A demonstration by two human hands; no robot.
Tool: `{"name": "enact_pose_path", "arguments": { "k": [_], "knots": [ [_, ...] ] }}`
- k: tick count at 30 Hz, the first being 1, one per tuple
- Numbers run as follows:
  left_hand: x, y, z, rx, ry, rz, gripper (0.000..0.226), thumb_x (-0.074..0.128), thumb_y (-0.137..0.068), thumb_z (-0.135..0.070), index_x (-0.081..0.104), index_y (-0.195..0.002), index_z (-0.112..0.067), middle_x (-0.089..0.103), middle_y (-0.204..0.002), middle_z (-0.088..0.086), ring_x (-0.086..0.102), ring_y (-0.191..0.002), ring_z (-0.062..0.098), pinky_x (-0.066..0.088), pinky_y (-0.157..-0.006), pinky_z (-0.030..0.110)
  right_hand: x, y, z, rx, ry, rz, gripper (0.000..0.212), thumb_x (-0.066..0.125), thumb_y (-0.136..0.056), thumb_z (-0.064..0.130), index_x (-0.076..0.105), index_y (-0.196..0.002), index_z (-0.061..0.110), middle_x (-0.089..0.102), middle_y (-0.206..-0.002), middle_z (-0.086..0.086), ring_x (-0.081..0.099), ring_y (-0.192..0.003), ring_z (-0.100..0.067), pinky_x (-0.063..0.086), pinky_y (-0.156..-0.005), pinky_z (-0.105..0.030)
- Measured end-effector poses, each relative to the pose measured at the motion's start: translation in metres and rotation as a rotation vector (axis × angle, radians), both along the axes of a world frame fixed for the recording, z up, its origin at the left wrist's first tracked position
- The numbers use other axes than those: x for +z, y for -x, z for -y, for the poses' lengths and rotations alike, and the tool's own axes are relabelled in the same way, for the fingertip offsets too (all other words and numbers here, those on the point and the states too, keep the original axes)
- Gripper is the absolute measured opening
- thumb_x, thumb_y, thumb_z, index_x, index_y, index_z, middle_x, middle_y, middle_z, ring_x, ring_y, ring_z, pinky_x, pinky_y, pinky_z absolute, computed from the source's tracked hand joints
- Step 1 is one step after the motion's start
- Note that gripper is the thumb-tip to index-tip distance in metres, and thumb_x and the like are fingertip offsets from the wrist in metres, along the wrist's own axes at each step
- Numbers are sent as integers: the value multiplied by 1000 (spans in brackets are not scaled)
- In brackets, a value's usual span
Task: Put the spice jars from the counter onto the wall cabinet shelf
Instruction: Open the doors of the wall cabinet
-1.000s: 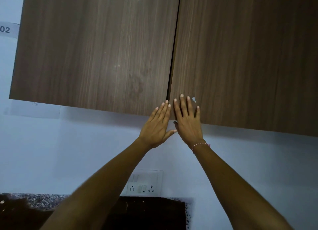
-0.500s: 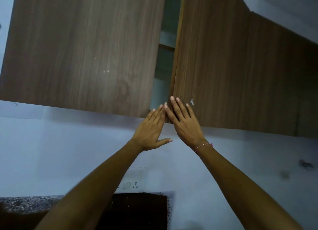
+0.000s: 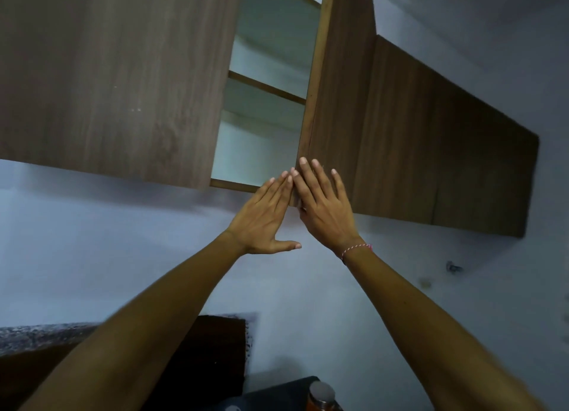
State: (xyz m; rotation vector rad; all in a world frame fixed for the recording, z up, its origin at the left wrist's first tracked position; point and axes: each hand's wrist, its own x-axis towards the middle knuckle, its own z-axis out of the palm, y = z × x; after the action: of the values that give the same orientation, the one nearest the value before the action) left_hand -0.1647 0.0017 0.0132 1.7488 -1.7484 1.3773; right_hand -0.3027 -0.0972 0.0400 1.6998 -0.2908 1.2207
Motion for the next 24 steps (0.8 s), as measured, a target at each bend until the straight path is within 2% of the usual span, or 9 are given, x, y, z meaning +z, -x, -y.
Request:
{"name": "enact_pose_path", "arguments": {
  "k": [6,10,14,16,21,24],
  "knots": [
    [0,40,6,-75,-24,3,113,34,-75,-78,-20,-140,-3,-24,-150,12,-17,-143,24,-6,-119,35,5,48,-2,-27,-36,-76,69,60,-82,39,37,-139,6,40,-145,-16,38,-135,-31,29,-108,-50],
    [0,59,16,-122,-8,-13,113,35,-75,-77,-20,-140,-2,-26,-149,12,-23,-141,24,-17,-116,29,8,72,2,-53,-58,-111,73,51,-83,51,36,-140,7,37,-147,-17,35,-136,-32,25,-109,-49],
    [-2,85,32,-212,-10,-40,117,31,-73,-81,-21,-141,-2,-31,-149,11,-31,-140,21,-22,-115,26,12,87,5,-49,-68,-130,74,51,-83,53,39,-138,6,37,-147,-17,34,-137,-32,25,-110,-49],
    [0,103,42,-263,-13,-21,119,34,-73,-80,-17,-143,1,-28,-150,14,-27,-142,21,-19,-116,27,14,104,11,-77,-78,-122,74,52,-84,52,38,-138,5,36,-147,-17,32,-137,-32,23,-111,-48],
    [4,144,74,-312,-24,43,116,37,-75,-78,-22,-139,-2,-28,-149,14,-23,-142,26,-13,-118,34,13,164,26,-189,-88,-115,74,37,-88,53,31,-141,2,36,-147,-19,35,-136,-34,29,-109,-49],
    [7,164,92,-332,-41,94,114,36,-76,-77,-21,-140,-3,-25,-149,14,-21,-141,26,-16,-116,33,8,191,35,-255,-141,-87,75,43,-88,52,29,-142,1,34,-148,-19,32,-137,-33,27,-110,-49]
  ]
}}
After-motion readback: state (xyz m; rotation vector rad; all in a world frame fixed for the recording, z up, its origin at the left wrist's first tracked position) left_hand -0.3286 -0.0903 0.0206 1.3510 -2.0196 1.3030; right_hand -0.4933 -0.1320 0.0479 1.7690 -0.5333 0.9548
